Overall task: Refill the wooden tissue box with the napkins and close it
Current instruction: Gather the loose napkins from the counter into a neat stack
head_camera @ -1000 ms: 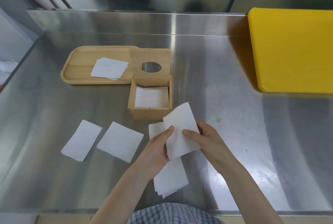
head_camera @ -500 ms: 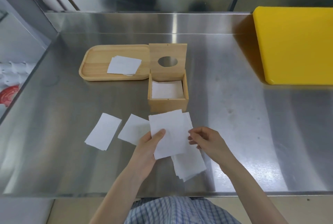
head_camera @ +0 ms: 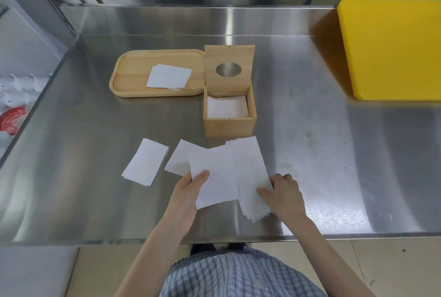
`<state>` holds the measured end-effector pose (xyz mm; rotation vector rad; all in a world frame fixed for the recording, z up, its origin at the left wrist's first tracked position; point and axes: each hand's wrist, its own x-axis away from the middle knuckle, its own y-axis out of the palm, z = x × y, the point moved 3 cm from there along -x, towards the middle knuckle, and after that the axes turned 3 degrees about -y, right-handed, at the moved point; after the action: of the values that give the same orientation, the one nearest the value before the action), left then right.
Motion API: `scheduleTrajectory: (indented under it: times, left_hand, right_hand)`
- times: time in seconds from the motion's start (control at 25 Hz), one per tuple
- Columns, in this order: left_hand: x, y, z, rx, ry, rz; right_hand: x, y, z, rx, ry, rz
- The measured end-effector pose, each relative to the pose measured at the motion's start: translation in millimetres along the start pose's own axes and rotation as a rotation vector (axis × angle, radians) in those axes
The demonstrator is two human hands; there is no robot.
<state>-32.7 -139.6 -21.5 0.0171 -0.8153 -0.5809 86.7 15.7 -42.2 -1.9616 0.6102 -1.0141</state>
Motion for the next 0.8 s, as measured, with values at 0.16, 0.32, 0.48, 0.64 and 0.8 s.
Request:
scheduleTrajectory:
  times: [0.16,0.32,0.48,0.64,0.8]
  left_hand:
    - [4.5,-7.1,-2.6,0.016,-0.003,0.009]
    - [6.2,-13.0,-2.2,0.027,-0.006,0.024]
    - [7.9,-17.9,0.9,0.032,-0.001,0.017]
    - [6.5,-27.4,3.0,0.059,-0.003,0.012]
    - [-0.2,-31.8,2.6,0.161,-0.071,-0.078]
  right_hand:
    - [6.1,-1.3,-4.9,-0.187,-0.021,-0.011]
    - [11.8,-9.5,-9.1,-0.428,-0.008,-0.039]
    - [15.5,-18.9,-18.7,-0.661,0.008,-0.081]
    - [21.3,-27.2,-29.3,-0.901,0.004,-0.155]
    - [27.5,-35.6,-57.1,-1.128,-0.099,-0.269]
